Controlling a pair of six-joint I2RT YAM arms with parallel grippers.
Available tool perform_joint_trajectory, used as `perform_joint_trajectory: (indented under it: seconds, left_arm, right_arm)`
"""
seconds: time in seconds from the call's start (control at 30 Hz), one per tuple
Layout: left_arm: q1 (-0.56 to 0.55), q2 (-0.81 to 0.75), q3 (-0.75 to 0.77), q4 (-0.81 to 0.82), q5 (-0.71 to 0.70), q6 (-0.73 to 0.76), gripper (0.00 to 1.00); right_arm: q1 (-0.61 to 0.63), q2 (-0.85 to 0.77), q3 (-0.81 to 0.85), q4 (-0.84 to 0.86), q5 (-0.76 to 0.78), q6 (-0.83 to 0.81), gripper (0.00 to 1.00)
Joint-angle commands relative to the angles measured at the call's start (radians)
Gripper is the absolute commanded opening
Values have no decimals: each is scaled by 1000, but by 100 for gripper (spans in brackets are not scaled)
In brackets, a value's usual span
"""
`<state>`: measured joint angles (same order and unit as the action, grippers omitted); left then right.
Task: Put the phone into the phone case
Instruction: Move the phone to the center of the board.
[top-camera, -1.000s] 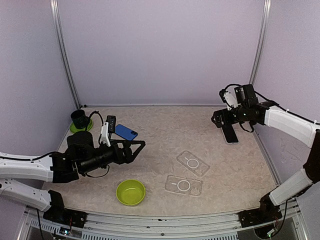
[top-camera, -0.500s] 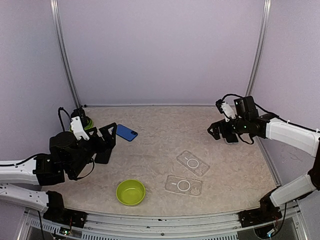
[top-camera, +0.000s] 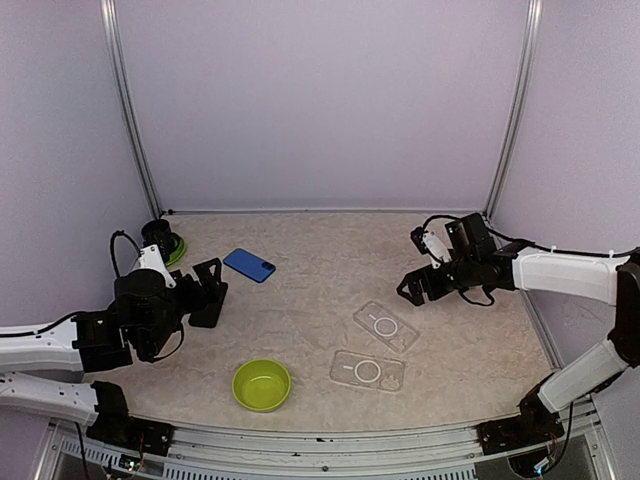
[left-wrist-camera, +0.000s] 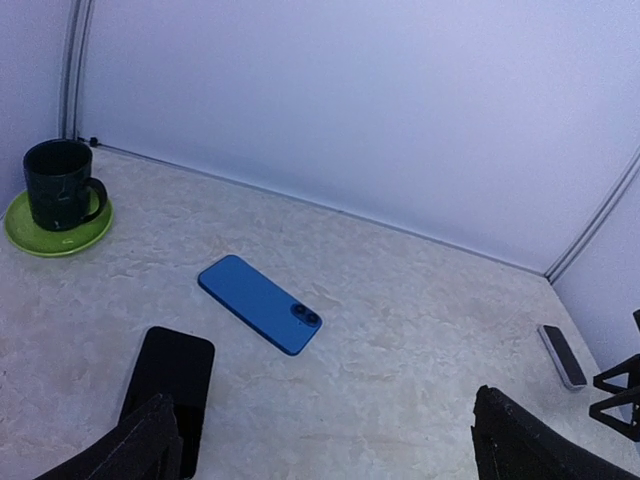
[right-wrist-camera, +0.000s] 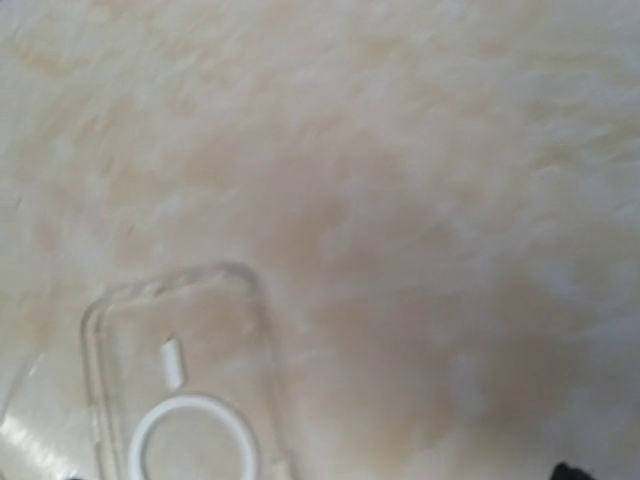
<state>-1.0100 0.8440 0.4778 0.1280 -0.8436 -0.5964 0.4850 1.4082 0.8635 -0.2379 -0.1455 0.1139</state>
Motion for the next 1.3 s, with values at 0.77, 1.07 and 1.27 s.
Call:
perform_joint_trajectory:
  seconds: [0.77, 1.07, 1.27]
  left_arm:
    - [408, 420, 227, -466, 316, -114, 99]
    - [506, 529, 256, -445, 468, -51, 99]
    - [539, 573, 248, -413, 543, -34, 99]
  right_arm:
    - [73, 124, -32, 19, 15, 43, 99]
    - [73, 124, -40, 17, 28, 32, 99]
    - [73, 128, -38, 23, 21, 35, 99]
